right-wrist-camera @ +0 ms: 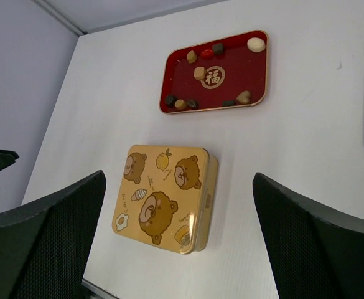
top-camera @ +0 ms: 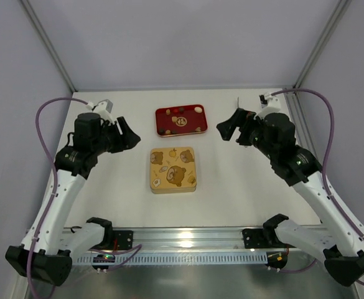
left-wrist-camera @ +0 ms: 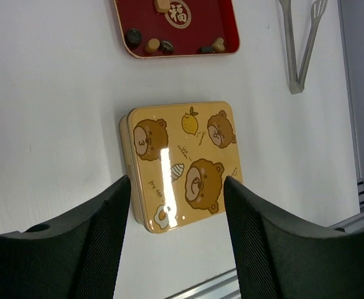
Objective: Pack the chocolate
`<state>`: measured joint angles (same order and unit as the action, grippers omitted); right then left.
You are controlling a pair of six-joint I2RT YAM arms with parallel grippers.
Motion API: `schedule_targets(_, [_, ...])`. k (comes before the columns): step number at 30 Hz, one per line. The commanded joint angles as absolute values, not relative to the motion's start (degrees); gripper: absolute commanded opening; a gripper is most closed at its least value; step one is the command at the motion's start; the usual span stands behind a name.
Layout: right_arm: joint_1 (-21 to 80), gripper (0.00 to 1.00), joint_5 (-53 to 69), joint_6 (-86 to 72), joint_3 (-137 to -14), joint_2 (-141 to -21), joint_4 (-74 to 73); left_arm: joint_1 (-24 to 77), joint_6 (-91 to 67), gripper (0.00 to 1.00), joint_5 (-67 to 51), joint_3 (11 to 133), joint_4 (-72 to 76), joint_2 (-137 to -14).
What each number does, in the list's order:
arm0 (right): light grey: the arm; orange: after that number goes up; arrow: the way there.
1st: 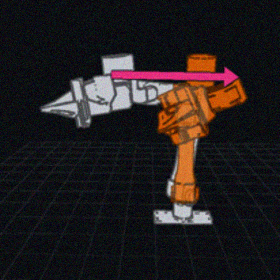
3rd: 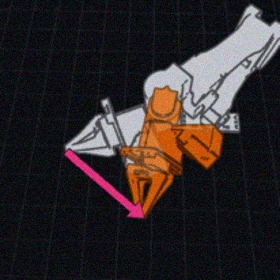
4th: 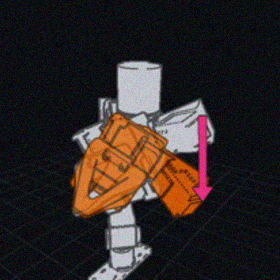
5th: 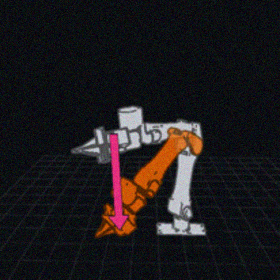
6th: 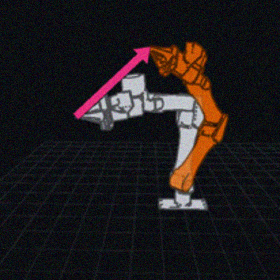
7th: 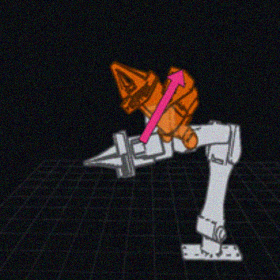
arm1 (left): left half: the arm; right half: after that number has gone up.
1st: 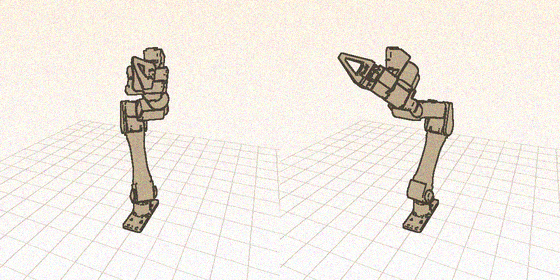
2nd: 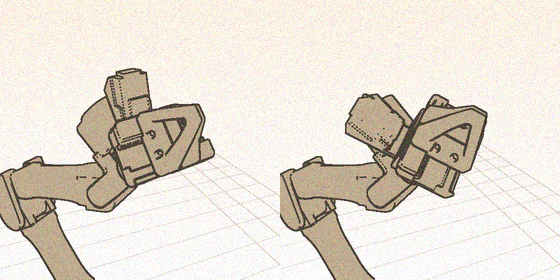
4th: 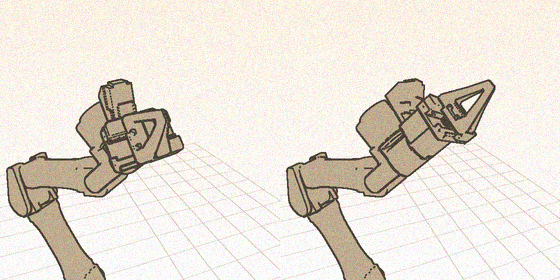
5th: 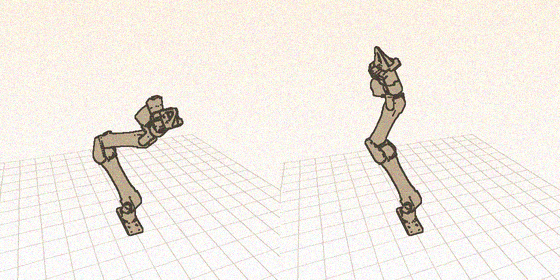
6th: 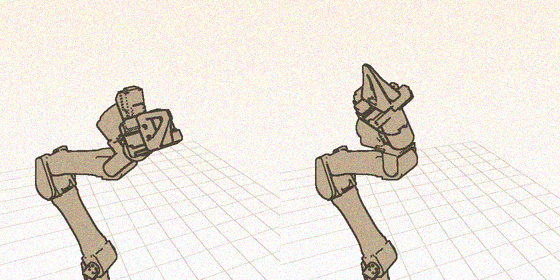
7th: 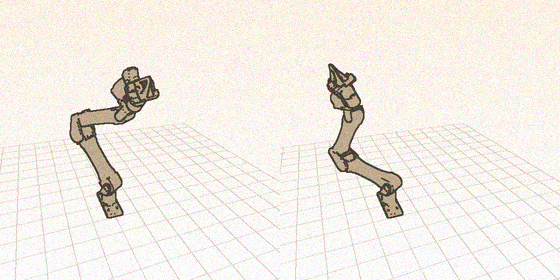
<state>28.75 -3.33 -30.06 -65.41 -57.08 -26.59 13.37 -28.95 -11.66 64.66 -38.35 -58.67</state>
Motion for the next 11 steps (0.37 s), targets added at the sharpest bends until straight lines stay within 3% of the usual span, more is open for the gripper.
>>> schedule_targets(1, [28.6, 1.00, -9.3, -28.4, -61.6, -52.3, -30.8, 13.4, -26.2, 0.61, -12.5, 65.5, -42.7, -54.9])
schedule_targets(11, [28.6, 1.00, -14.5, -27.9, -58.3, -43.2, -32.8, 13.4, -27.2, 0.62, -14.4, 65.7, -43.6, -51.4])
